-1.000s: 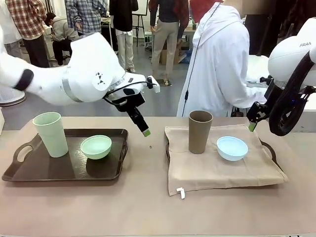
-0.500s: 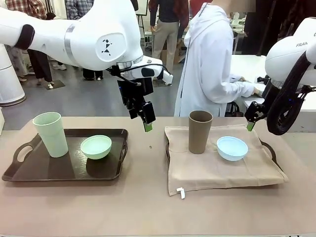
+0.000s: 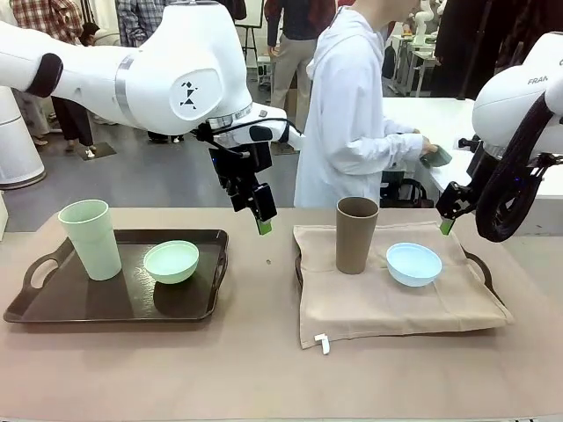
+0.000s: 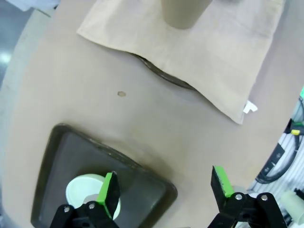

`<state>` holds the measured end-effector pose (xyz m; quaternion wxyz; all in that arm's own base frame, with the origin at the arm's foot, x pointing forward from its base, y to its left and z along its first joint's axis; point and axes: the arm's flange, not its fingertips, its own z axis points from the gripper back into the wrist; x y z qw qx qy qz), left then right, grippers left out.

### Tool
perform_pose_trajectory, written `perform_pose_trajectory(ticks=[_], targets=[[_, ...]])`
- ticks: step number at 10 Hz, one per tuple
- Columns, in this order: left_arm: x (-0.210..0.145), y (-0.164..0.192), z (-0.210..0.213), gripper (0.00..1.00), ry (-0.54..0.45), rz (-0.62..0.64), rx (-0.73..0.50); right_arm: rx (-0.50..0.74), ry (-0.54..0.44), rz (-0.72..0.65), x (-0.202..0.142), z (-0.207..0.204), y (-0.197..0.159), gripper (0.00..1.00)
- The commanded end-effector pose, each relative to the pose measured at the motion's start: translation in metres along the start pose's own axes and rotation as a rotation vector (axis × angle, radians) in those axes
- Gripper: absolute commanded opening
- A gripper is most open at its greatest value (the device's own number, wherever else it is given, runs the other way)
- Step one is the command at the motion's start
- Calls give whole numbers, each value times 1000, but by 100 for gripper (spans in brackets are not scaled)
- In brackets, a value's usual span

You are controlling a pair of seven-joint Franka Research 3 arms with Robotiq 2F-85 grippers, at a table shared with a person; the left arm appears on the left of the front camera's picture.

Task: Set up a tray with a mat and arrange the tableware.
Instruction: Pick up the Picnic Bowl and Reusable plastic cup from the Handle tray in front of the human's position and hold them in the air.

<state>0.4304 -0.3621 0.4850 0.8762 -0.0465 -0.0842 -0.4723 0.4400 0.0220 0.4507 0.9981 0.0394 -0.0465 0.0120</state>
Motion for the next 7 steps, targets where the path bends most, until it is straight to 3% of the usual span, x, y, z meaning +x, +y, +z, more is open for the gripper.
perform_pose_trajectory(ticks=[1,7], targets=[[-6,2,-2,100,-12,-23,10,4,3,-1,-3,-2,0,100],[-6,2,-2,100,-12,-23,10,4,3,-1,-3,-2,0,100]])
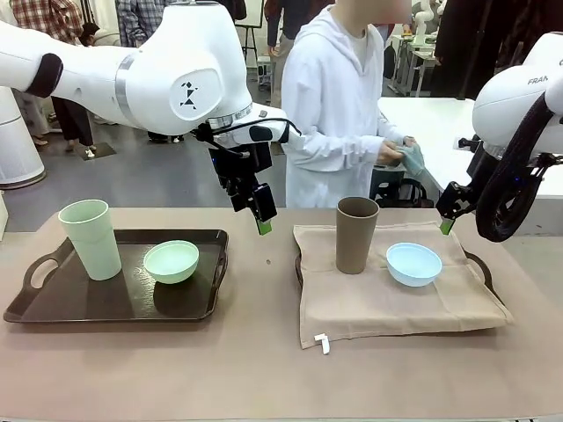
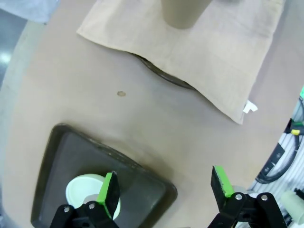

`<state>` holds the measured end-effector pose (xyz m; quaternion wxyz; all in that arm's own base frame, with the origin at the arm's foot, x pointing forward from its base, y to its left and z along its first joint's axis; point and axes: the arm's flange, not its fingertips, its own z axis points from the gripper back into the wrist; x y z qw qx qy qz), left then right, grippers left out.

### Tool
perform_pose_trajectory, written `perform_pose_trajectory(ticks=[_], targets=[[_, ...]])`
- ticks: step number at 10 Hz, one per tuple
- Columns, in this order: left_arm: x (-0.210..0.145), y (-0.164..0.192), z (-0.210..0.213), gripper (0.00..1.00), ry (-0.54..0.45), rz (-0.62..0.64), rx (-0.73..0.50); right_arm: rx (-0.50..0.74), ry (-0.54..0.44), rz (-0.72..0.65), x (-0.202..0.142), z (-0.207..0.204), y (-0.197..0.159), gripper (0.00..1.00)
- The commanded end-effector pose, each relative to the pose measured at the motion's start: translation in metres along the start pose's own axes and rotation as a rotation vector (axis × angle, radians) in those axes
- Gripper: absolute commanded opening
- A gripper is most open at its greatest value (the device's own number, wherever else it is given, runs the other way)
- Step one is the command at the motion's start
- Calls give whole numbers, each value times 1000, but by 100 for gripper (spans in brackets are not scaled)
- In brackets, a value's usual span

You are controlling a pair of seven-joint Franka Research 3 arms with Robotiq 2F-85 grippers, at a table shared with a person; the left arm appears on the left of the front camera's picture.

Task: Set up a tray with a mat and arrange the tableware.
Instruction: Pick up the Picnic Bowl and Reusable plastic cup from the Handle tray in front of the human's position and hold them in the air.

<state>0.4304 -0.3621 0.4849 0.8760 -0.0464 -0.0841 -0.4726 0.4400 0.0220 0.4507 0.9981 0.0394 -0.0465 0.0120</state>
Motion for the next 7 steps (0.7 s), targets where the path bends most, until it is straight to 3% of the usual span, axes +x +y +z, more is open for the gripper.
perform_pose_trajectory(ticks=[1,3,7], targets=[[-6,2,-2,100,-12,-22,10,4,3,-1,-3,-2,0,100],[0,0,0,100,0,0,0,0,0,0,0,0,0,100],[-63,52,37,100,-36,328,-56,64,-43,-123,-24,22,-59,100]])
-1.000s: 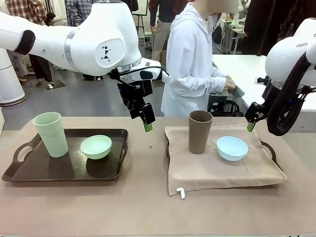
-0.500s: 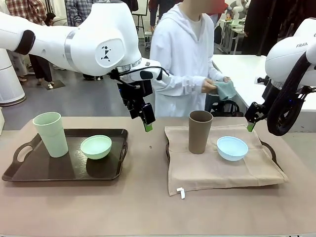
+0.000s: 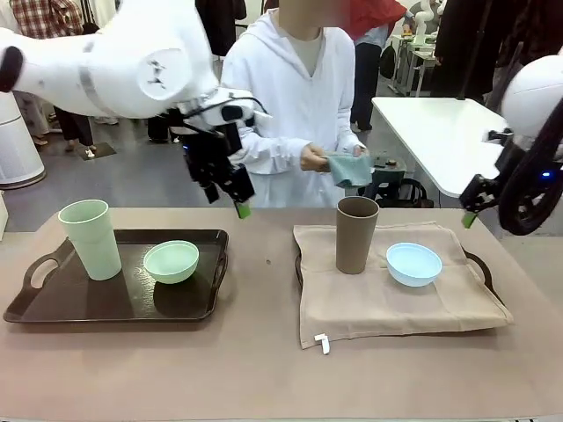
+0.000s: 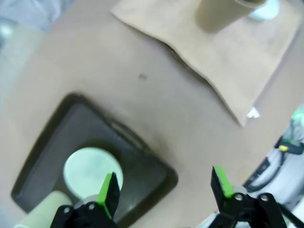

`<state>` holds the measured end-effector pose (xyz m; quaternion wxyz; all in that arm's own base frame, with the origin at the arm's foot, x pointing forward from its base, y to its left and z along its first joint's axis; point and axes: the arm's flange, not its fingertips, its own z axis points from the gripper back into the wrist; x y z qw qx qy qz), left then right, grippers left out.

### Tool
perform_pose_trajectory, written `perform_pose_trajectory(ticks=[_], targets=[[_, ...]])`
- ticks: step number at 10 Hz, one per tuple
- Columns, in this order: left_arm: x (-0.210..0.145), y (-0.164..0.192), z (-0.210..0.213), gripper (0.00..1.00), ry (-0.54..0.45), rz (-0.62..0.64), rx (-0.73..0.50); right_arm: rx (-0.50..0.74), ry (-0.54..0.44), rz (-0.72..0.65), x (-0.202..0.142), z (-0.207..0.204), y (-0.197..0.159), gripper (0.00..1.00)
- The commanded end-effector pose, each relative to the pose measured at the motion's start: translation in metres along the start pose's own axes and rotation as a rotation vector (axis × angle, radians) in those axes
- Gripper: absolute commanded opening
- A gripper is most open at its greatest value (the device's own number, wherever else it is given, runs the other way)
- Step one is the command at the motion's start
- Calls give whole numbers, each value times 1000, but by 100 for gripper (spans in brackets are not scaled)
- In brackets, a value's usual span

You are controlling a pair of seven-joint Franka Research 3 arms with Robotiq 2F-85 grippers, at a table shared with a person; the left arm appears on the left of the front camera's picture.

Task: Set up a tray with a mat and arrange the tableware.
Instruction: Pick up the Picnic Bowl and Reusable plastic cup from the Handle tray in front of the human's position and hold them in the air.

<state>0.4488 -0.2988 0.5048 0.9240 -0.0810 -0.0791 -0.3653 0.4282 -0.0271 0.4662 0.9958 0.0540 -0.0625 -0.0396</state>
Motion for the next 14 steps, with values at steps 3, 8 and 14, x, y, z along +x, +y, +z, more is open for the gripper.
perform_pose_trajectory(ticks=[3,8,14], targets=[[-76,66,40,100,-54,259,-54,96,-1,-93,-22,18,-62,100],[-114,114,60,100,-63,358,-58,112,-16,-178,-29,29,-102,100],[-211,172,98,100,-163,478,-217,376,23,-240,-44,41,-168,100]])
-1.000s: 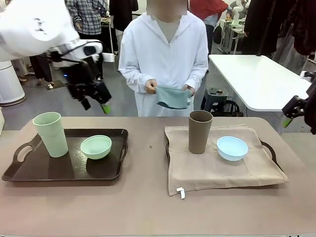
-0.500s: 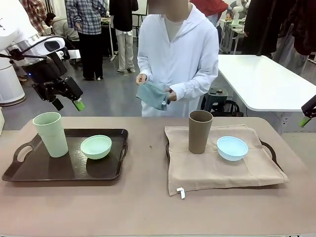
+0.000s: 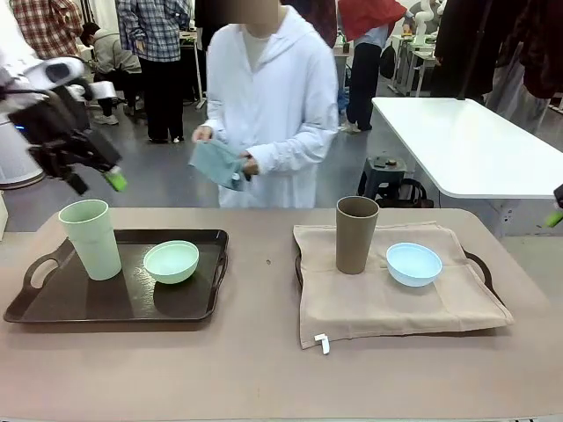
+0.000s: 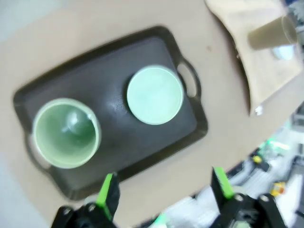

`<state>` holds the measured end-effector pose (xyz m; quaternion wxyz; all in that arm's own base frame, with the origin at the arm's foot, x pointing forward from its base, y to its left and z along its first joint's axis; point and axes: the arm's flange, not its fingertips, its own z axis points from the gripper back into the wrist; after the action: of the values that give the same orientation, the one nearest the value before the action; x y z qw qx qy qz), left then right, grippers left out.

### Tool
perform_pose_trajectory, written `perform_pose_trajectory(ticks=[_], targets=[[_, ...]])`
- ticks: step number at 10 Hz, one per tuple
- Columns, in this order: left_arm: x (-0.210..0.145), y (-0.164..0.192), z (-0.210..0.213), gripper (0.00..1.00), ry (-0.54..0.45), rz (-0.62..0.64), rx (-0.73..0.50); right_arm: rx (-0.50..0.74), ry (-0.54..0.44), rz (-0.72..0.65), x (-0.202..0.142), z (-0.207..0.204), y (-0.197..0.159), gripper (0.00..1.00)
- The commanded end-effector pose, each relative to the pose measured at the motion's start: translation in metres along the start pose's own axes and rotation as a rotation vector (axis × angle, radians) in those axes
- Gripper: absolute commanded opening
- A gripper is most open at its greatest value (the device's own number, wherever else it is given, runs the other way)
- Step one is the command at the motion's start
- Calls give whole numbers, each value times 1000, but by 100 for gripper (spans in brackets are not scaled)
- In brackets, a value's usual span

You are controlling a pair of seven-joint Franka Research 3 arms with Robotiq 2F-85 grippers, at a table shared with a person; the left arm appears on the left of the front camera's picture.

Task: Set up a tray with a mat and arrange the tableware.
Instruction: Pick up the Picnic Bowl and Reusable plastic cup from the Handle tray in front of the human's position and hold them in the air.

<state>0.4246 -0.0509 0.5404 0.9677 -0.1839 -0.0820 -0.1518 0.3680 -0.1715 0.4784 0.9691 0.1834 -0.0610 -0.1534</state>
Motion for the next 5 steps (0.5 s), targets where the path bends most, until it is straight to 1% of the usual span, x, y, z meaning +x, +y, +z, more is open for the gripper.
perform_pose_trajectory(ticks=[1,3,4,5], targets=[[-38,51,23,100,-51,79,-144,210,78,-1,7,16,-31,100],[-57,92,30,100,-54,120,-294,403,149,-39,9,24,-56,100],[-71,115,35,100,-59,151,-361,488,157,-54,6,31,-71,100],[-78,135,38,100,-93,183,-416,538,139,-65,4,39,-87,100]])
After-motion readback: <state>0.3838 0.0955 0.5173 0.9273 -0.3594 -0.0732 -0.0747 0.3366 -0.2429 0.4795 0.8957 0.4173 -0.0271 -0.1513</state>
